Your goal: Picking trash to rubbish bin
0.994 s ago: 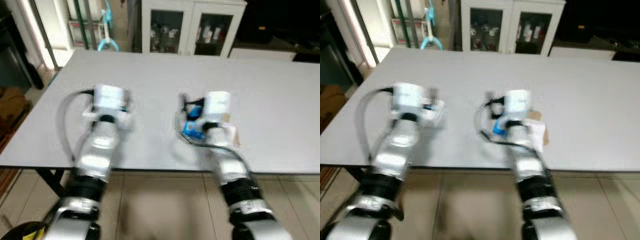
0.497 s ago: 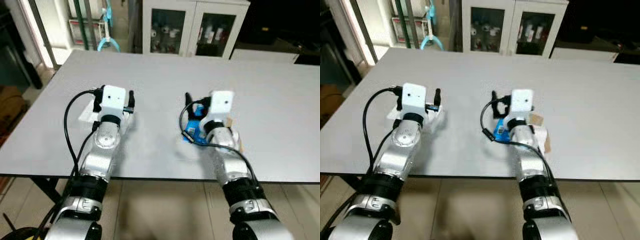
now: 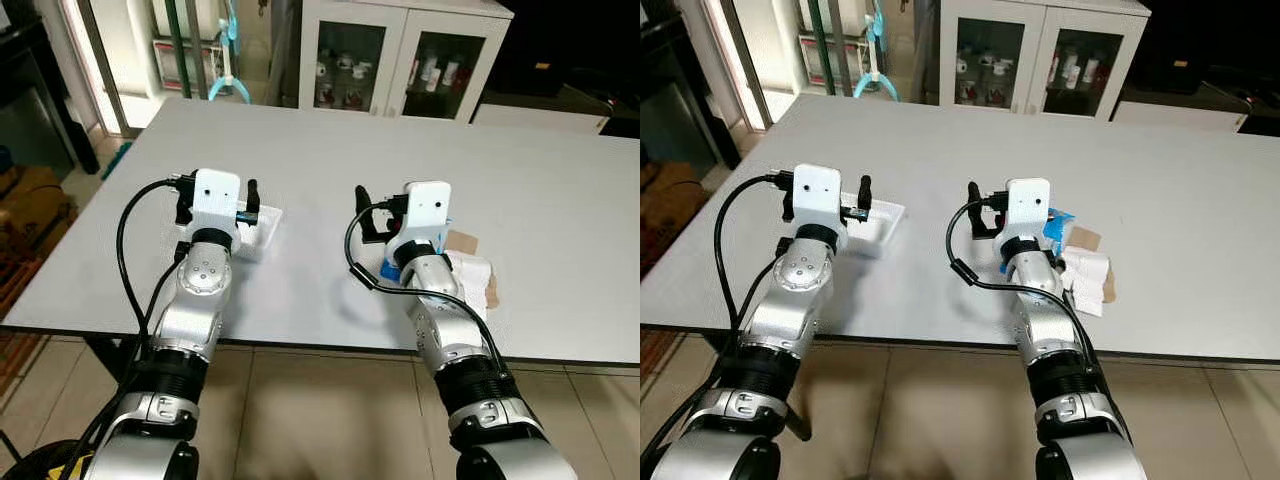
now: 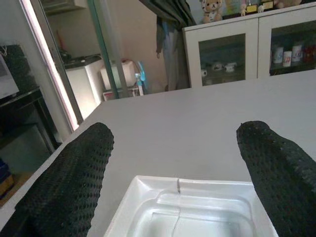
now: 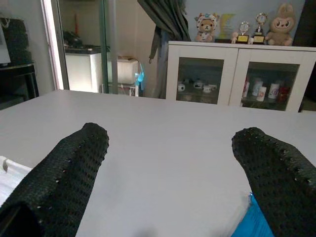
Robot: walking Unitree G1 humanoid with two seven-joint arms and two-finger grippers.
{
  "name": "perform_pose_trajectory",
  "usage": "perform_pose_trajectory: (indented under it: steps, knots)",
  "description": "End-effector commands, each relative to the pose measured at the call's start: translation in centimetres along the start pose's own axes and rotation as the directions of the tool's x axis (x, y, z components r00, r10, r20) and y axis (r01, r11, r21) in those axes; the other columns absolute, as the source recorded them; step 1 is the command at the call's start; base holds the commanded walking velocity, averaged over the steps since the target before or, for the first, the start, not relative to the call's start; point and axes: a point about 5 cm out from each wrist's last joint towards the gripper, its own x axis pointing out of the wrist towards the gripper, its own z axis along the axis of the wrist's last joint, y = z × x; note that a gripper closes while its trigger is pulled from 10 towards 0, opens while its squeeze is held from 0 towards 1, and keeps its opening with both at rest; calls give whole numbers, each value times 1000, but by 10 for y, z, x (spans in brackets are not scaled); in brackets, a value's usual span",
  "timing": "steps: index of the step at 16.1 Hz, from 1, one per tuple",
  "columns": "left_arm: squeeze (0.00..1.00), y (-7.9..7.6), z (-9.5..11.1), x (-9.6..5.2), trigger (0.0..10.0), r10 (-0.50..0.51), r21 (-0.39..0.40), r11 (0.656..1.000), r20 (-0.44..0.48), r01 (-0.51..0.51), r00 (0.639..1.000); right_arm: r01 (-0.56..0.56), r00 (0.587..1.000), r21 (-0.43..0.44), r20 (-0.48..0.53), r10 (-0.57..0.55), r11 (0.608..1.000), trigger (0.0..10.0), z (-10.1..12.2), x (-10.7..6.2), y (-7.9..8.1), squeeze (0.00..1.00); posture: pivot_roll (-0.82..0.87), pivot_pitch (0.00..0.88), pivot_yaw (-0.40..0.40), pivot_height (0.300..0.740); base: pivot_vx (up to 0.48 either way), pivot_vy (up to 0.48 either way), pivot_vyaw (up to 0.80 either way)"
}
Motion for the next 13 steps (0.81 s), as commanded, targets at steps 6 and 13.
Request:
perform_pose_trajectory:
  steps: [6, 13]
  knots:
    - [0, -3, 1, 1, 10000, -18, -3, 1000, -10, 18, 1000, 11, 1000, 5, -16, -10, 1000, 10000, -2, -1, -3, 0, 38, 29, -55, 740, 0, 0, 0]
    - [0, -3, -2, 1, 10000, -16, -1, 1000, -27, 16, 1000, 11, 1000, 8, -20, -11, 1000, 10000, -3, -2, -3, 0, 36, 29, -53, 740, 0, 289, 0]
